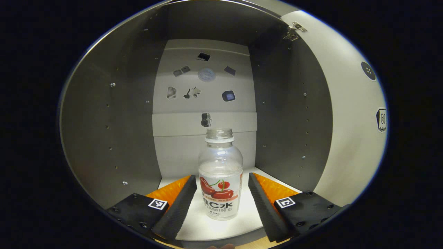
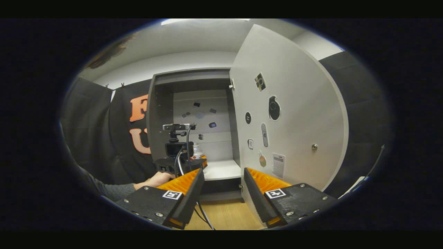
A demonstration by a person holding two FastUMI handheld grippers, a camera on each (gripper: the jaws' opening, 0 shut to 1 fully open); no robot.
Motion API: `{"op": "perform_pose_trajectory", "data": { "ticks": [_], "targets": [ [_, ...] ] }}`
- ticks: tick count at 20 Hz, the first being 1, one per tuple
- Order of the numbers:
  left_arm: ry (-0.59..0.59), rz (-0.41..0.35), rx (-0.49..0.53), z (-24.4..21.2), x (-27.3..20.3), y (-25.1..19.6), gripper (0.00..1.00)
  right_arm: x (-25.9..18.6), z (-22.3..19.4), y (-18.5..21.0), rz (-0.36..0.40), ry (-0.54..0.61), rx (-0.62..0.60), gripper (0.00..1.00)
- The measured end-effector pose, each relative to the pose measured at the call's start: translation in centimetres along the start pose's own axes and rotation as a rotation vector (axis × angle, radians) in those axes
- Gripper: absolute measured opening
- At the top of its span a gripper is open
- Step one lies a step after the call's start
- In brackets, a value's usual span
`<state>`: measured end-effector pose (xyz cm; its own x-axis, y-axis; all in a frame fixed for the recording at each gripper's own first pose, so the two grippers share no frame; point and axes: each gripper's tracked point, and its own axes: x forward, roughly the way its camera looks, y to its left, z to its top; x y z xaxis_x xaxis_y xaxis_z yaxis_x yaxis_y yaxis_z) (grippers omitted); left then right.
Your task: Open the cabinet door with the right hand, grasp the bottle in the cabinet with the left hand and place it on the coaster, then close the cabinet door with the right hand.
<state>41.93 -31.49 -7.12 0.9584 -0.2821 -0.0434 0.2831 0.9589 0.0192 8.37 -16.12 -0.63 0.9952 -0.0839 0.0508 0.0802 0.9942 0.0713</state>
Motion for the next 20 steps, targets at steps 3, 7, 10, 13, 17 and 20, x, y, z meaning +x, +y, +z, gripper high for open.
{"op": "perform_pose_trajectory", "data": {
  "ticks": [3, 7, 10, 13, 17, 20],
  "targets": [
    [0.0, -0.001, 0.003, -0.3, 1.3, 0.2, 0.98, 0.4, -0.4, 0.0, -0.015, 0.016, -0.017, 0.73],
    [-0.02, 0.019, -0.007, 0.3, 0.8, 0.5, 0.84, 0.2, -1.0, -0.3, -0.023, 0.035, -0.026, 0.74],
    [-0.04, 0.033, -0.018, 1.2, -1.8, 0.8, 0.84, -0.9, -0.8, -0.7, -0.015, 0.028, -0.014, 0.73],
    [-0.083, 0.066, -0.007, 2.3, -5.9, 1.6, 0.85, -2.5, -0.9, -1.1, 0.002, 0.032, 0.001, 0.73],
    [-0.107, 0.106, 0.041, 1.5, -13.0, 1.9, 0.84, -5.4, -1.4, -1.3, 0.042, 0.049, 0.031, 0.73],
    [-0.111, 0.131, 0.049, -0.6, -18.4, 1.8, 0.84, -7.8, -2.2, -1.4, 0.072, 0.073, 0.005, 0.74]
  ]
}}
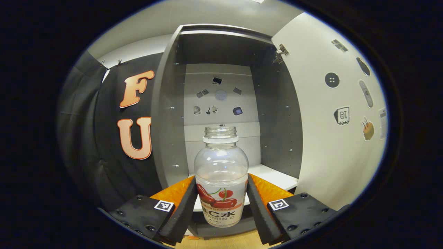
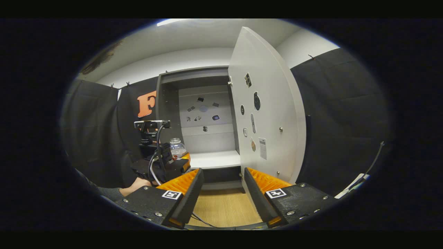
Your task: Open the cabinet door with the right hand, grasp the bottle in the cabinet with the left hand and place it on the coaster, then close the cabinet door with the right hand.
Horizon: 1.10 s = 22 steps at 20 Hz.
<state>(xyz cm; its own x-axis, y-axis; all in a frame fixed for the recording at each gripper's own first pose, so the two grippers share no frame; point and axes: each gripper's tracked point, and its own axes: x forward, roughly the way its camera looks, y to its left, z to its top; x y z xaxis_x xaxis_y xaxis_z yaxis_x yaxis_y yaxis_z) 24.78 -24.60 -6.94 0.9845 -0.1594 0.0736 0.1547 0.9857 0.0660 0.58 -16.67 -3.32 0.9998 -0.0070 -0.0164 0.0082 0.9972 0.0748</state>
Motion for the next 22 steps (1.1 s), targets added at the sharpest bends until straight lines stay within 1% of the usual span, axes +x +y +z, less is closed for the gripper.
{"op": "perform_pose_trajectory", "data": {
  "ticks": [2, 6, 8, 10, 12, 15, 17, 22],
  "targets": [
    [0.033, 0.02, -0.003, -2.3, -3.4, 0.5, 0.83, -1.3, -1.2, 0.3, 0.025, 0.026, -0.01, 0.74],
    [0.136, 0.04, -0.03, -8.9, -9.3, 1.0, 0.84, -3.4, -3.7, 0.8, 0.072, 0.09, 0.015, 0.74],
    [0.169, 0.075, -0.008, -12.1, -12.1, 1.9, 0.85, -4.1, -4.9, 0.8, 0.087, 0.124, 0.014, 0.74],
    [0.189, 0.088, 0.025, -15.0, -14.3, 2.1, 0.84, -4.8, -6.4, 1.1, 0.107, 0.168, 0.019, 0.74],
    [0.225, 0.09, 0.007, -18.2, -16.1, 2.1, 0.84, -5.2, -7.9, 1.1, 0.112, 0.213, 0.01, 0.74],
    [0.259, 0.113, -0.022, -22.0, -17.6, 2.6, 0.84, -5.8, -10.4, 1.1, 0.121, 0.278, 0.013, 0.74],
    [0.277, 0.12, -0.013, -24.0, -18.1, 2.7, 0.85, -6.0, -11.9, 1.3, 0.126, 0.32, 0.038, 0.74],
    [0.301, 0.115, -0.003, -27.7, -18.2, 2.9, 0.85, -5.4, -15.0, 0.7, 0.098, 0.402, 0.049, 0.74]
  ]
}}
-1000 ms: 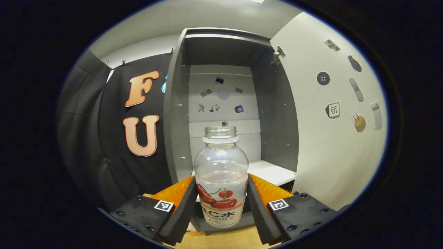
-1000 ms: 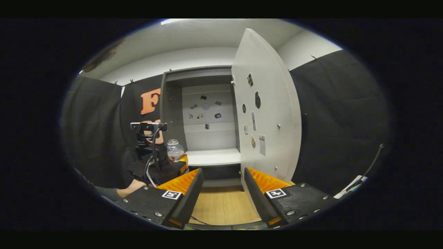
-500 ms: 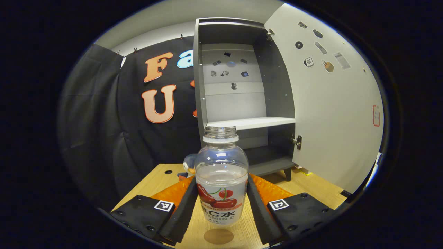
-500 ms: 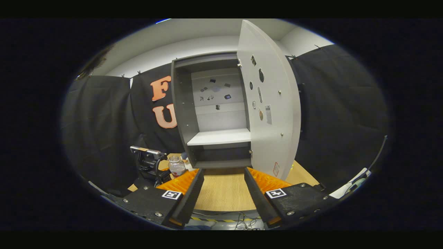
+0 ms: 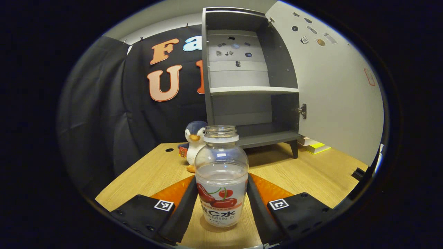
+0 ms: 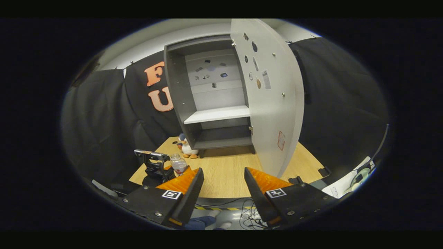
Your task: Open the cabinet door with the right hand, grasp the bottle in the cabinet with the left hand and place it on the coaster, then close the cabinet door with the right hand.
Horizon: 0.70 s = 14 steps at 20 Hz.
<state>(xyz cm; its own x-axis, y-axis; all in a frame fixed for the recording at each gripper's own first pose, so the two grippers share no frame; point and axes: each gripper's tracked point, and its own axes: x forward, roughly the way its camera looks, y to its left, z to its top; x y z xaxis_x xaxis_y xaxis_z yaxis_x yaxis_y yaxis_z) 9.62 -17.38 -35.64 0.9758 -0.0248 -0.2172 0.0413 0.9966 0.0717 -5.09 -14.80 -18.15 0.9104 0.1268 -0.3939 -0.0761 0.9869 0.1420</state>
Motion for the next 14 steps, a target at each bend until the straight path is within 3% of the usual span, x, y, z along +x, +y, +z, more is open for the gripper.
{"op": "perform_pose_trajectory", "data": {
  "ticks": [14],
  "targets": [
    [0.044, 0.028, -0.026, -3.8, 1.3, 1.7, 0.85, 2.5, -3.0, 0.7, 0.002, 0.112, 0.002, 0.74]
  ]
}}
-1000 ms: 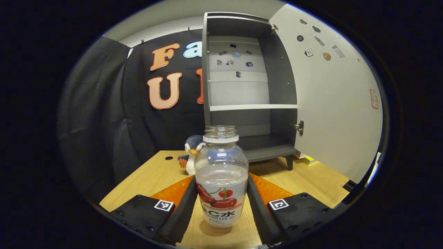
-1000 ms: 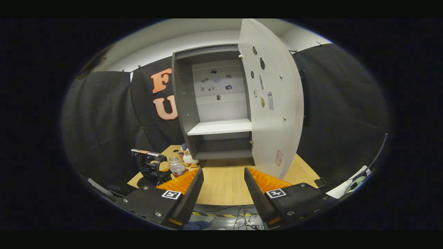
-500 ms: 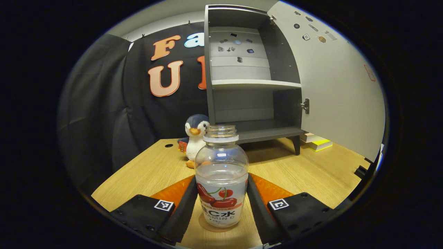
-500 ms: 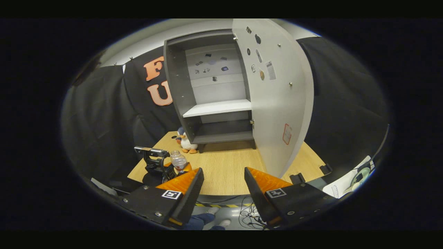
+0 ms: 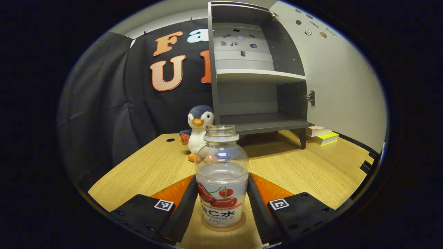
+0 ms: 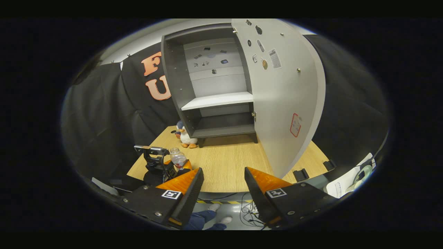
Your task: Open the cabinet door with the right hand, grasp the bottle in the cabinet with the left hand and place it on the coaster, then close the cabinet door with the right hand.
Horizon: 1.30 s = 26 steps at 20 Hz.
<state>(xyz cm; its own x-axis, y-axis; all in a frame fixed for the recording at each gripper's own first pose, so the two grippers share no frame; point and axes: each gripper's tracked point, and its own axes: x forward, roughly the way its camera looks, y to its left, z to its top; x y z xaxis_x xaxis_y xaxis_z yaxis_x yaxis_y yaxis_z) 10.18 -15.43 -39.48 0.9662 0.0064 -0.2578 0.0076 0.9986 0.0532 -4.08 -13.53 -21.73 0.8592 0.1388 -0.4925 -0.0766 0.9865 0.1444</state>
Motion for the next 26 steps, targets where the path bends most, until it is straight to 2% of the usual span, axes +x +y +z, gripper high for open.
{"op": "perform_pose_trajectory", "data": {
  "ticks": [3, 4, 5, 6, 7, 8, 10, 11, 12, 19, 20, 21, 25, 26],
  "targets": [
    [0.022, 0.011, -0.022, -0.3, -0.3, 0.1, 0.87, 0.1, -0.4, 0.3, 0.015, 0.007, 0.008, 0.74],
    [0.023, 0.033, -0.01, -0.2, -0.4, 0.6, 0.89, 0.1, -0.5, 0.3, 0.016, 0.008, 0.007, 0.7],
    [0.024, 0.042, 0.004, 0.0, -0.4, 0.6, 0.97, 0.0, -0.6, 0.3, 0.019, 0.007, 0.007, 0.74],
    [0.022, 0.047, 0.016, 0.2, -0.4, 0.7, 0.98, -0.2, -0.6, 0.3, 0.019, 0.008, 0.008, 0.7],
    [0.016, 0.043, 0.018, 0.5, -0.3, 0.6, 0.98, -0.3, -0.5, 0.3, 0.021, 0.006, 0.012, 0.74],
    [0.011, 0.023, 0.006, 0.7, -0.4, 0.2, 0.98, -0.2, -0.4, 0.2, 0.02, 0.002, 0.017, 0.7],
    [0.014, 0.014, -0.02, 1.2, -0.7, 0.2, 0.98, 0.1, -0.4, -0.2, 0.018, -0.002, 0.025, 0.7],
    [0.014, 0.02, -0.024, 1.5, -0.8, 0.4, 0.98, -0.1, -0.4, -0.3, 0.018, -0.004, 0.03, 0.74],
    [0.01, 0.022, -0.021, 1.9, -0.9, 0.5, 0.98, -0.2, -0.3, -0.3, 0.02, -0.007, 0.035, 0.74],
    [-0.069, 0.03, 0.029, 5.3, -1.9, 0.2, 0.98, -1.1, 0.0, -0.9, 0.031, -0.032, 0.058, 0.74],
    [-0.081, 0.034, 0.037, 6.0, -2.1, 0.2, 0.95, -1.1, 0.1, -1.0, 0.033, -0.036, 0.06, 0.74],
    [-0.092, 0.037, 0.045, 6.8, -2.3, 0.1, 0.98, -1.3, 0.2, -1.1, 0.034, -0.04, 0.062, 0.74],
    [-0.129, 0.035, 0.07, 9.5, -3.0, -0.2, 0.97, -2.1, 1.0, -1.2, 0.048, -0.065, 0.074, 0.74],
    [-0.141, 0.039, 0.073, 10.5, -3.2, -0.1, 0.94, -2.2, 0.8, -1.4, 0.05, -0.074, 0.079, 0.74]
  ]
}}
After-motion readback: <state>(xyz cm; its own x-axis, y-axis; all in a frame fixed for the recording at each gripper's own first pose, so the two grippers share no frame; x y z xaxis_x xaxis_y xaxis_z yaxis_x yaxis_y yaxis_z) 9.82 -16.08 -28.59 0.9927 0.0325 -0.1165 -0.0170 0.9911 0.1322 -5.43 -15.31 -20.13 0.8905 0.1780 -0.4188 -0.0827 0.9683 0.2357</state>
